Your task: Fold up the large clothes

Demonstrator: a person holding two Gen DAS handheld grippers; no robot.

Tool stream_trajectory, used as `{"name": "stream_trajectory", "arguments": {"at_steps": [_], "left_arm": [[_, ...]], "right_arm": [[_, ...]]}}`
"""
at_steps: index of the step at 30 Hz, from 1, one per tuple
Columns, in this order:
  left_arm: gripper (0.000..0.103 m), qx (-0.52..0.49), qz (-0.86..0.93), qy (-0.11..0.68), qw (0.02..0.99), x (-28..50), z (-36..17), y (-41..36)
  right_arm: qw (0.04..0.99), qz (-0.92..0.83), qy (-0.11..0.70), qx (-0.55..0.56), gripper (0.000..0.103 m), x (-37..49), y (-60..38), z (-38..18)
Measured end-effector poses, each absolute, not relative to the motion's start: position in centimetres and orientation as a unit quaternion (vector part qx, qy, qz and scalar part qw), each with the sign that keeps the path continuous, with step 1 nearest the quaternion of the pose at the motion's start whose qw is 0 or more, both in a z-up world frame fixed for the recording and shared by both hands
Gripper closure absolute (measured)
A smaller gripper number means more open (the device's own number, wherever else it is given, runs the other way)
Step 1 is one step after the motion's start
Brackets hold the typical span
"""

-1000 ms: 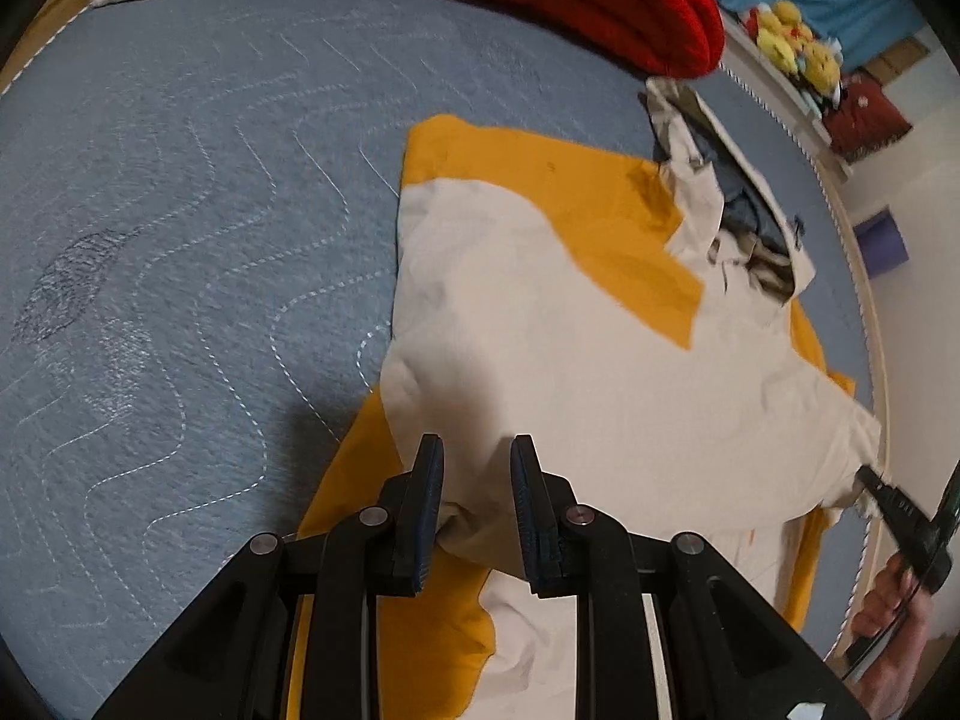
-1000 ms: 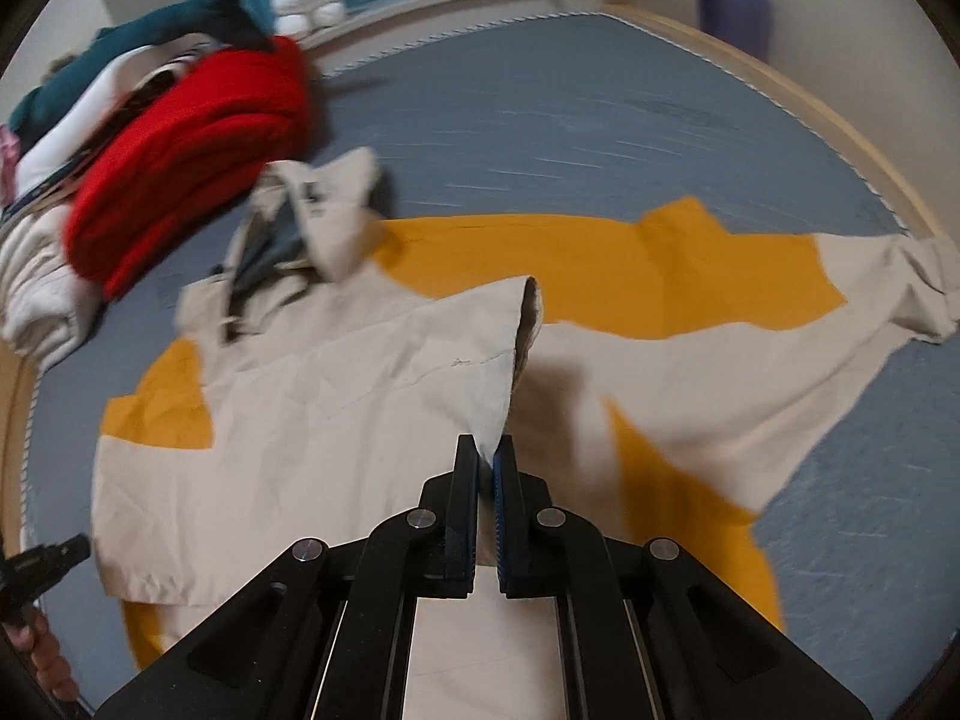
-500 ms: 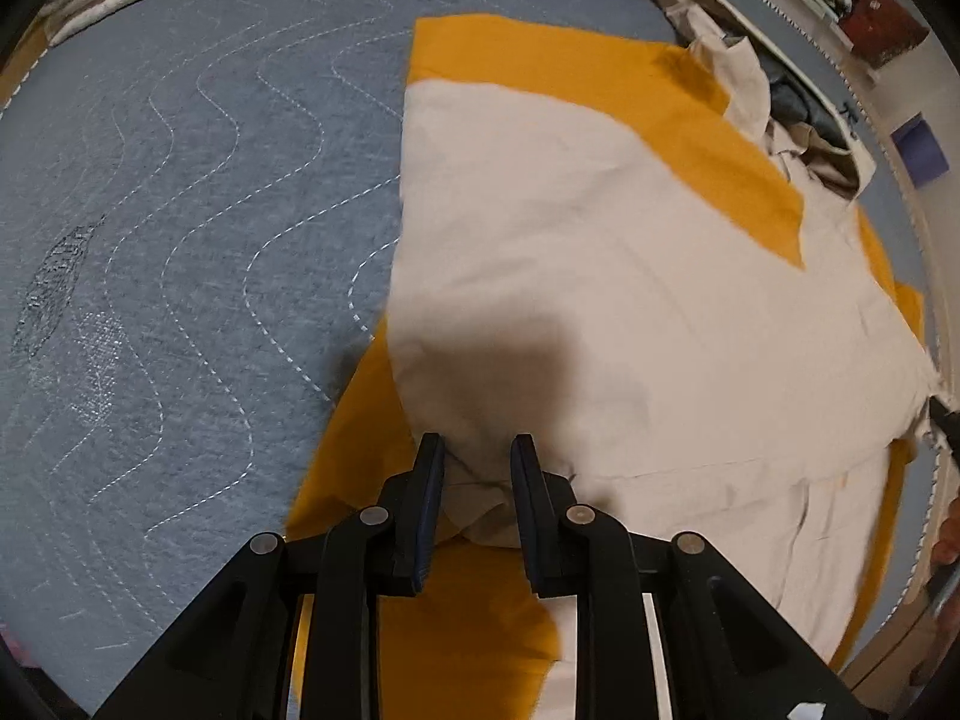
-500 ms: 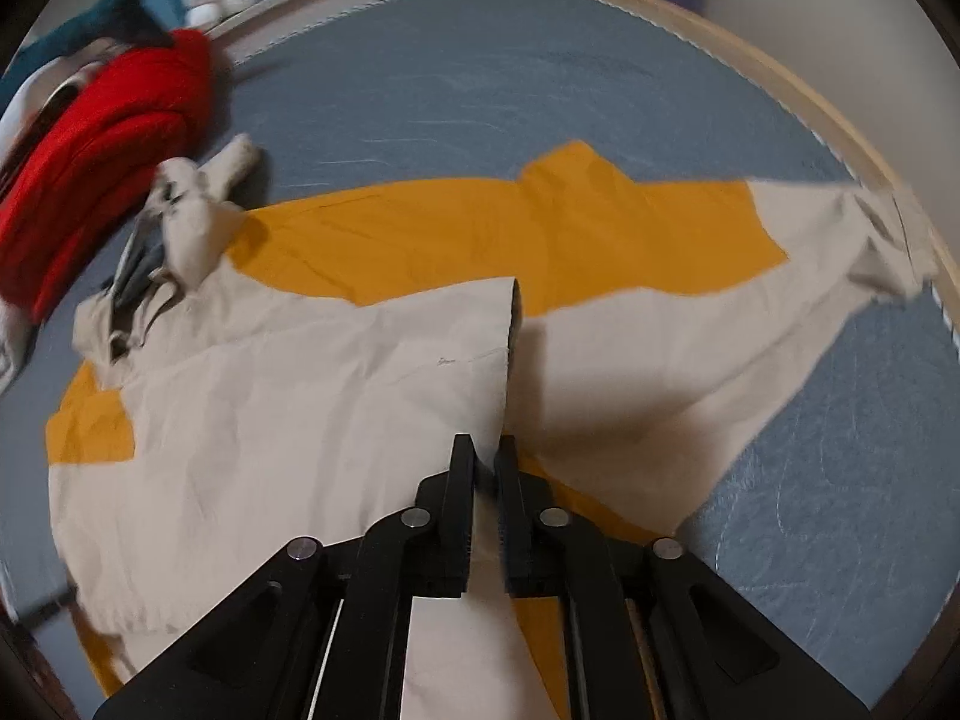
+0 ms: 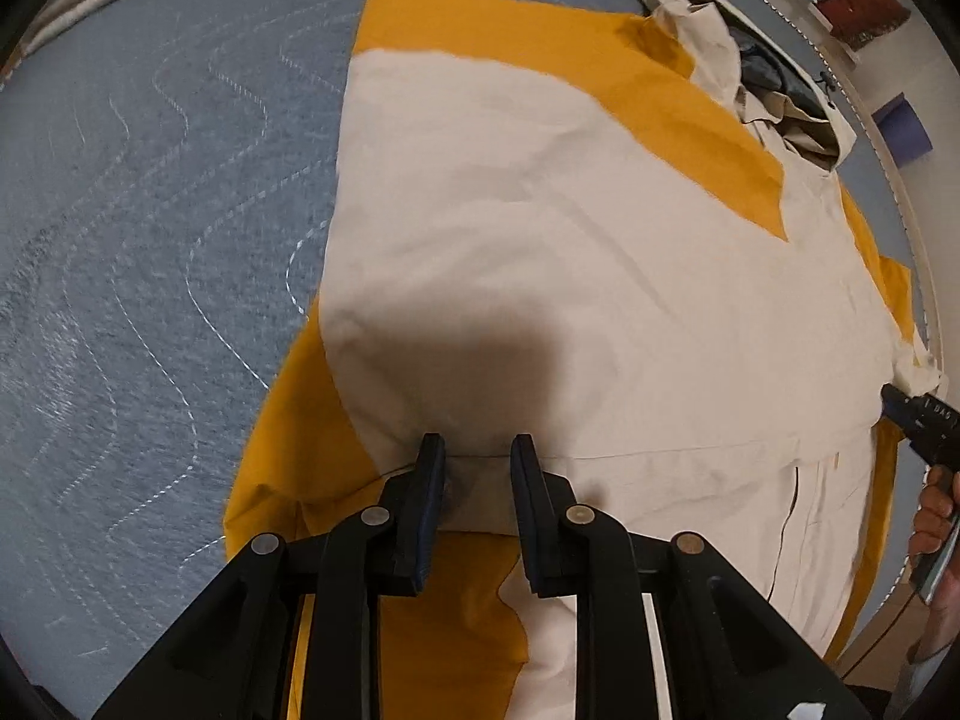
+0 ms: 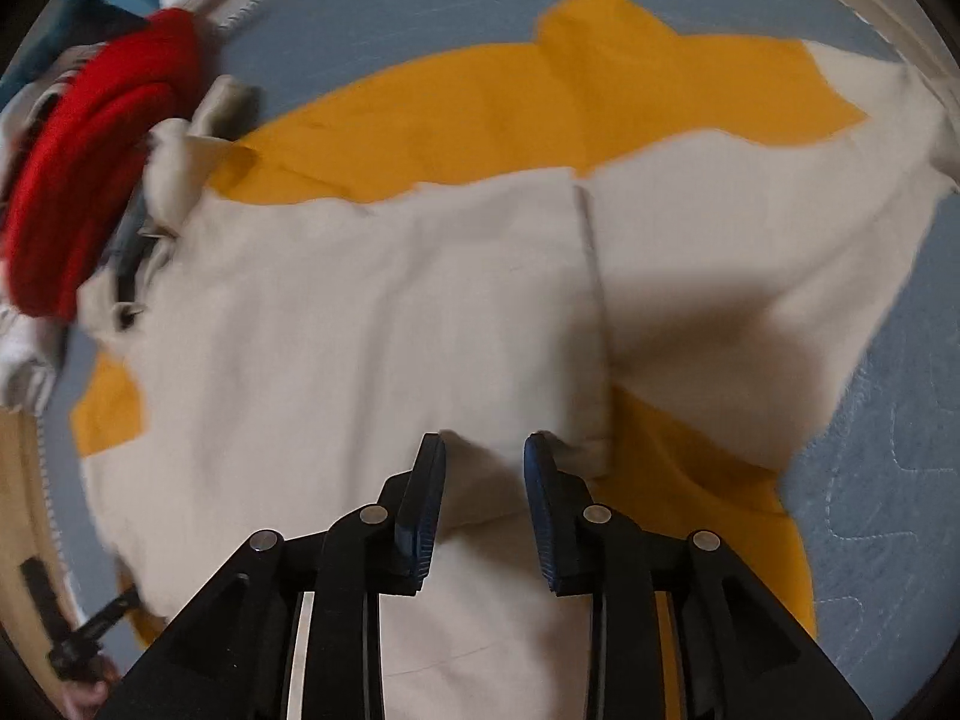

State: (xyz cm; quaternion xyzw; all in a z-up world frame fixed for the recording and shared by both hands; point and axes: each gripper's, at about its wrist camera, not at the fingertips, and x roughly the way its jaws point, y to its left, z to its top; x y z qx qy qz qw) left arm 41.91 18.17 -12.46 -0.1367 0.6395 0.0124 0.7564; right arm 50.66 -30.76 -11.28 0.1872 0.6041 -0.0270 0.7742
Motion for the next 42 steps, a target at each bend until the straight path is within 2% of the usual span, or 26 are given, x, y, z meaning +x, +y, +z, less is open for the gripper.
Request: {"name": "stream_trajectory", "arguments": {"at_steps": [3, 12, 21, 27, 29, 30, 33, 37, 42], "left_arm": [[0.083, -0.123, 0.003, 0.629, 0.767, 42.0, -11.4, 17.3], [0.083, -0.081, -0.022, 0.58, 0.81, 41.1, -6.5, 14.5], [0.083, -0.073, -0.041, 0.548, 0.832, 39.4, -3.4, 11.9], [0.083, -0.064, -0.046, 0.551, 0.831, 39.3, -3.8, 10.2], [0.083, -0.059, -0.047, 0.552, 0.83, 39.4, -4.0, 9.8], [0.083, -0.058, -0.047, 0.553, 0.83, 39.4, -4.1, 9.7], [0.083, -0.054, -0.049, 0.554, 0.829, 39.8, -4.4, 9.2], [0.083, -0.043, -0.05, 0.558, 0.827, 40.4, -5.0, 8.4], [0.083, -0.032, -0.054, 0.562, 0.825, 40.9, -5.8, 7.9]], "right_arm": [[0.783, -0.03, 0.595, 0.177, 0.074, 50.6, -30.9, -10.0], [0.854, -0.057, 0.5, 0.13, 0.074, 48.4, -34.6, -2.7], [0.89, -0.09, 0.431, 0.12, 0.074, 43.7, -43.4, 2.0], [0.893, -0.143, 0.408, 0.127, 0.076, 40.9, -51.4, 1.8], [0.892, -0.155, 0.401, 0.138, 0.085, 40.4, -54.0, 1.4], [0.893, -0.16, 0.396, 0.143, 0.085, 40.1, -55.3, 1.3], [0.889, -0.189, 0.382, 0.168, 0.085, 39.8, -59.5, 0.6], [0.869, -0.214, 0.368, 0.254, 0.083, 40.1, -65.8, -1.6], [0.837, -0.2, 0.396, 0.319, 0.076, 42.1, -71.0, -6.4]]}}
